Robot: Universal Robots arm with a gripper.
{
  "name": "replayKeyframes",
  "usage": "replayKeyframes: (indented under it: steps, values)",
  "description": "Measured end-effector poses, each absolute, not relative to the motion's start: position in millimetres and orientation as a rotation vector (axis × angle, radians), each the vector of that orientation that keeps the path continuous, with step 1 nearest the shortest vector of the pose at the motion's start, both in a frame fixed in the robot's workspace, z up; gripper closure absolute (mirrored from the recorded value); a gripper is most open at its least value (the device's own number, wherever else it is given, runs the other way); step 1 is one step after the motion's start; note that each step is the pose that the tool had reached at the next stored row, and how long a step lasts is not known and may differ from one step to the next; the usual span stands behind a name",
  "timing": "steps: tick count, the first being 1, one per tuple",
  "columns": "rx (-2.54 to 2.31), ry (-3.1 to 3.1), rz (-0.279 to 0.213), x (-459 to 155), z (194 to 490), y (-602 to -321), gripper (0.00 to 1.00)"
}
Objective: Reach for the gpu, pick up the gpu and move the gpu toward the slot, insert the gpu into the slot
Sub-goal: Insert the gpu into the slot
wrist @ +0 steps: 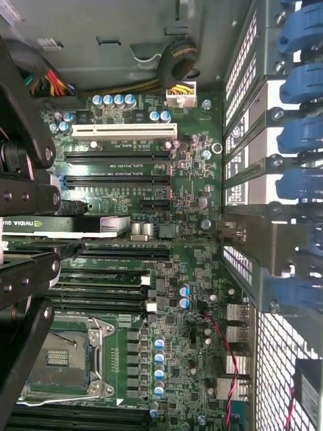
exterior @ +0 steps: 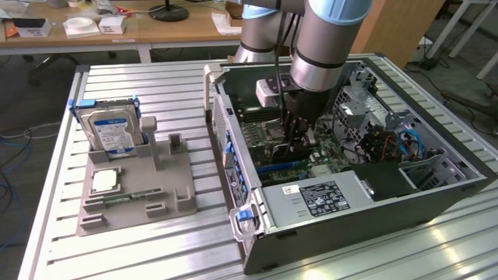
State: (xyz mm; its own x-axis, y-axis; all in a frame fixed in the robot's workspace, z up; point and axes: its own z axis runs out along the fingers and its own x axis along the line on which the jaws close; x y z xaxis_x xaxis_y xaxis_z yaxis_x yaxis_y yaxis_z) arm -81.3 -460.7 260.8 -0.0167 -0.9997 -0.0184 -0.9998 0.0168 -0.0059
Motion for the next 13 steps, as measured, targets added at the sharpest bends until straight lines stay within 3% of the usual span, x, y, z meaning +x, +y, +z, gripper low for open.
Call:
replayKeyframes:
  steps: [13]
  values:
    - [-2.191,2.228,0.014,-81,249,-461,0.74]
